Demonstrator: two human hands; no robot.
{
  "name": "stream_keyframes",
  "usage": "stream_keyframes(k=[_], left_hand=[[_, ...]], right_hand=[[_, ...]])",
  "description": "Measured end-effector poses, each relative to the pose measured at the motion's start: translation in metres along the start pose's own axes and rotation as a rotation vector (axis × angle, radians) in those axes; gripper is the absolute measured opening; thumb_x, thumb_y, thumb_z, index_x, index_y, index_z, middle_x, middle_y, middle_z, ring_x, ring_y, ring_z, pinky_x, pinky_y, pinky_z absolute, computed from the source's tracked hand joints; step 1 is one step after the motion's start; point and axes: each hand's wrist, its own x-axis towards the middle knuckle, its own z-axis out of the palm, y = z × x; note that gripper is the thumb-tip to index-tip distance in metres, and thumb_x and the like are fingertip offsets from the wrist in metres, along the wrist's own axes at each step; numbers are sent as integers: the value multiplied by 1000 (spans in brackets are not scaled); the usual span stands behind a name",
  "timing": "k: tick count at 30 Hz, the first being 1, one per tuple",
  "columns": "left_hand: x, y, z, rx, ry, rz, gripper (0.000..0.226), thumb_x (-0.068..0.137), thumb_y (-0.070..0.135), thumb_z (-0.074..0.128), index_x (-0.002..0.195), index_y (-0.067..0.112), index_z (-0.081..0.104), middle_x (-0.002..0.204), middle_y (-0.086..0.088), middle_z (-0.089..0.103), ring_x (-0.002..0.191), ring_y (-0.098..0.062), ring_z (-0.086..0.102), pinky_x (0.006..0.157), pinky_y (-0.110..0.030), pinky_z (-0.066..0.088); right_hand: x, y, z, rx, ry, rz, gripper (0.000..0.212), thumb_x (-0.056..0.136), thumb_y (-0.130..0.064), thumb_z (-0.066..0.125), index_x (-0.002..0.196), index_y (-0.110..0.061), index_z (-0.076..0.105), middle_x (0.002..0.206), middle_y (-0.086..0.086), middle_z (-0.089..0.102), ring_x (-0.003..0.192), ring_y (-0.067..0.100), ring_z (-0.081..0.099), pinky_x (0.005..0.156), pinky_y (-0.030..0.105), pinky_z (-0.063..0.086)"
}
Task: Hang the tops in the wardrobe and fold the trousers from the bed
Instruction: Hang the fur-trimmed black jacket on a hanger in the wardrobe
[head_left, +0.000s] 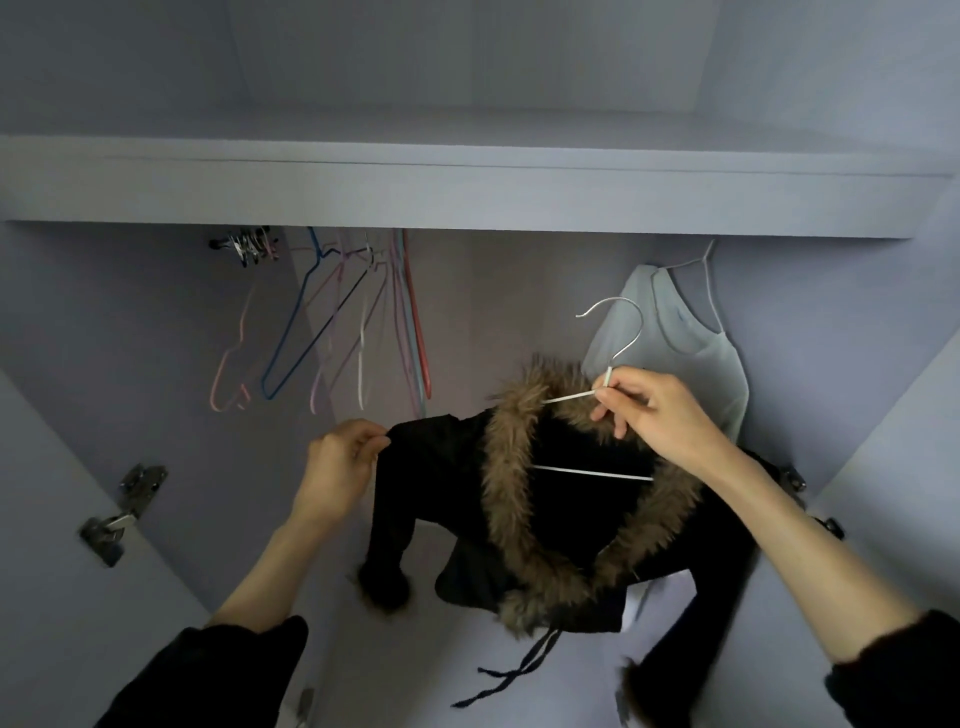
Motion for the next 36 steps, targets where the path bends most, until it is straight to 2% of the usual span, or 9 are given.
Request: stream_keyframes(k=[4, 8, 12, 16, 20, 24, 29, 33, 36], left_hand=[[5, -7, -5, -31, 108, -161, 10, 90, -1, 53, 87, -1, 62, 83, -15, 65, 71, -18, 54, 59, -13, 33], [11, -9, -9, 23, 84, -286, 12, 90, -1, 49, 97, -1, 58, 87, -17, 61, 84, -34, 59, 66, -30, 37], [6, 29, -5, 52, 66, 128, 31, 87, 2, 60, 118, 4, 58, 114, -15, 59, 102, -30, 54, 85, -36, 43], [-2, 64, 12, 186, -85, 531, 32, 83, 17, 69, 114, 9, 65, 102, -7, 66, 97, -28, 59, 81, -30, 36], [-4, 82, 20, 45, -36, 442, 12, 84, 1, 64, 95, 0, 69, 86, -11, 65, 84, -29, 61, 74, -24, 41], [-1, 95, 22, -62, 31, 434, 9, 82, -6, 63, 86, 0, 69, 82, -10, 66, 79, -20, 59, 73, -11, 35], [6, 93, 18, -76, 38, 350, 12, 89, 1, 58, 97, -1, 67, 92, -11, 68, 83, -24, 63, 74, -11, 38], [6, 94, 15, -83, -103, 461, 19, 87, 13, 63, 102, 3, 67, 89, 1, 61, 82, -11, 58, 75, -8, 37], [4, 94, 21, -89, -62, 455, 15, 86, 1, 63, 100, -2, 68, 87, -2, 59, 78, -12, 56, 74, -8, 37]], right_hand=[[-4, 8, -17, 62, -1, 17, 24, 94, -10, 54, 74, -22, 61, 64, -4, 68, 49, 1, 49, 56, 13, 37], [-12, 18, -25, 82, -38, 54, 19, 94, -10, 55, 80, -17, 65, 65, -2, 69, 48, 3, 42, 52, 10, 33], [-11, 11, -9, 99, -54, 15, 21, 93, -13, 56, 77, -21, 68, 70, 0, 71, 63, 33, 51, 66, 28, 39], [-3, -5, 8, 20, -87, -34, 29, 93, -24, 56, 66, -26, 67, 73, -5, 68, 68, 27, 56, 72, 33, 43], [2, -9, 8, -21, -63, -23, 25, 93, -29, 54, 72, -33, 65, 71, -13, 68, 60, 25, 53, 69, 37, 48], [-3, -7, 10, -69, -103, -23, 16, 94, -31, 53, 87, -34, 67, 79, -21, 70, 58, 7, 61, 60, 23, 45], [-9, -2, 16, 0, -41, -22, 19, 93, -31, 53, 85, -36, 69, 77, -19, 70, 44, 8, 55, 70, 31, 54], [-10, -3, 16, 133, 14, -23, 24, 94, -25, 54, 88, -45, 65, 65, -12, 66, 40, 6, 46, 57, 19, 48], [-6, -7, 15, 192, 0, 8, 24, 93, -20, 57, 94, -42, 66, 61, -10, 65, 43, 5, 49, 49, 13, 44]])
